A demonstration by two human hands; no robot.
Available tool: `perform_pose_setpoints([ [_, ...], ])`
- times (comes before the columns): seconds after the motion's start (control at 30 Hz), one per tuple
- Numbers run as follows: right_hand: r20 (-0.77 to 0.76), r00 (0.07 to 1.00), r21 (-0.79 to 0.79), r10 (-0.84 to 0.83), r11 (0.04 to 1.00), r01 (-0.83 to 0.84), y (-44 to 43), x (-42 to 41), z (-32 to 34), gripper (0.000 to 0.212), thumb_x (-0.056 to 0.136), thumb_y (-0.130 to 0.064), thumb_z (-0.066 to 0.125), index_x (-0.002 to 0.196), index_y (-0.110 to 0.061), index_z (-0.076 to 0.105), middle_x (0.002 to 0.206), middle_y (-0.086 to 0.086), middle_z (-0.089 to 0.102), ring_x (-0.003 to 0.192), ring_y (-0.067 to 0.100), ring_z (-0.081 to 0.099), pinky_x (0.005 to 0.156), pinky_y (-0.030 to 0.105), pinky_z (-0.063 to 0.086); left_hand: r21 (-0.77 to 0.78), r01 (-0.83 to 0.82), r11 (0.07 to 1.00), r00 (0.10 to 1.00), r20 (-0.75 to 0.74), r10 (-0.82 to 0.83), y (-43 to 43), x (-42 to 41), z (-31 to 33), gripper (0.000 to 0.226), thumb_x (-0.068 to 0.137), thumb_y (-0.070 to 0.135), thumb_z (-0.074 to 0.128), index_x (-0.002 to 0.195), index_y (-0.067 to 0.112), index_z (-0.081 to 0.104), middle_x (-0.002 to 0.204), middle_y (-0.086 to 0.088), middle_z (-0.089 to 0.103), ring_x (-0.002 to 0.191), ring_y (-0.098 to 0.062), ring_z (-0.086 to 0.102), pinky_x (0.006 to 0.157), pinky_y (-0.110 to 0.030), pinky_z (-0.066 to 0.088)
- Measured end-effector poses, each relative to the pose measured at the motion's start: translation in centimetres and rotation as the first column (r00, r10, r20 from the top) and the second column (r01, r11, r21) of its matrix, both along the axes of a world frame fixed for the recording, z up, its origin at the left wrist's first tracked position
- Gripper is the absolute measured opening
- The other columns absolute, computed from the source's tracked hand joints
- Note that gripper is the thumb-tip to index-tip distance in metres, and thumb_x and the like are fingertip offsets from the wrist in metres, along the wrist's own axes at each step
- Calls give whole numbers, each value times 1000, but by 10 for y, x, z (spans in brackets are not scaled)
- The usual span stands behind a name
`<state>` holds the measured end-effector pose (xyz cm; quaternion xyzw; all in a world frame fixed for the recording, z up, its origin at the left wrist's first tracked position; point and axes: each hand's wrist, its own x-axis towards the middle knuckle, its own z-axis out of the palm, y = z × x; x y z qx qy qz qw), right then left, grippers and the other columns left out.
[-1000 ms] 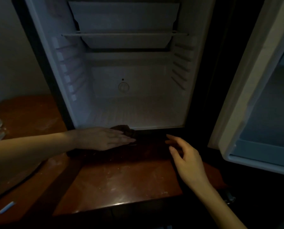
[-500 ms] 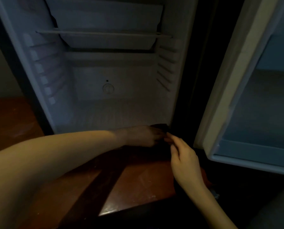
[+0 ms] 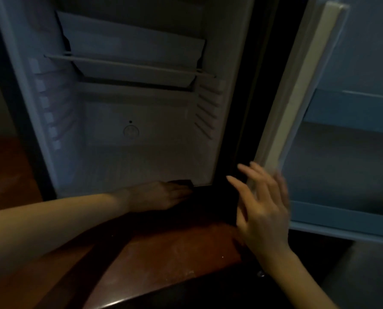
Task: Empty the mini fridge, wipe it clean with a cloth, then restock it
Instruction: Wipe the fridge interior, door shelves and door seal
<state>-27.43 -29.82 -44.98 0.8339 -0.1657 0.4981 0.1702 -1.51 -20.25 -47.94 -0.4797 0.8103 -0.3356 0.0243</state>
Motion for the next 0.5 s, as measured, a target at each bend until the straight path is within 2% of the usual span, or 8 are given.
perform_pose_setpoints([
  [0.07,41,995,-74,-86,993,89,-17,0,3,56,76,5,56,129,-11,60,146,12,38,142,26,26,121,45,2,-29,-7,1000,1000,-10,7,9,4,-5,40,86,10,42,113,3,70,120,-13,67,101,-24,69,81,-26,55],
  [0.13,117,990,-93,-81,991,93,-30,5,1,55,87,3,45,139,-13,47,149,13,27,148,21,11,121,45,1,-58,-8,998,1000,7,8,13,5,-10,35,83,6,57,116,3,68,122,-13,65,104,-24,68,86,-27,53],
  [0.2,181,983,-87,-15,996,31,-37,9,-4,51,93,3,37,141,-12,41,148,15,25,149,20,5,121,46,7,-92,-7,996,1000,4,7,7,-7,-12,39,76,6,69,115,4,69,122,-12,66,105,-22,67,90,-27,51],
  [0.27,192,981,-86,20,996,-4,-42,9,-5,56,89,8,37,141,-12,39,147,15,25,149,21,5,121,45,8,-147,-8,989,1000,-20,5,-14,-25,-11,35,79,8,55,109,6,72,115,-9,70,102,-20,68,89,-26,51],
  [0.33,196,979,-87,52,996,-35,-48,6,-6,59,85,10,40,141,-11,39,147,15,26,149,19,6,121,44,7,-137,3,991,999,-47,-9,-44,-41,-9,40,80,11,43,105,6,74,109,-9,71,99,-21,69,88,-28,52],
  [0.4,212,972,-78,103,993,-88,-58,4,-6,62,85,9,41,143,-12,36,149,14,24,149,19,6,121,44,8,-103,19,995,999,-39,-23,-65,-49,-5,38,80,12,43,101,5,74,105,-10,72,96,-23,69,85,-30,55],
  [0.5,185,965,-86,184,981,-171,-79,1,-9,76,87,12,41,153,-20,22,160,4,8,149,24,6,120,45,13,-47,41,998,999,4,-40,-70,-49,2,37,79,12,42,93,8,76,98,-8,73,89,-21,70,78,-28,56],
])
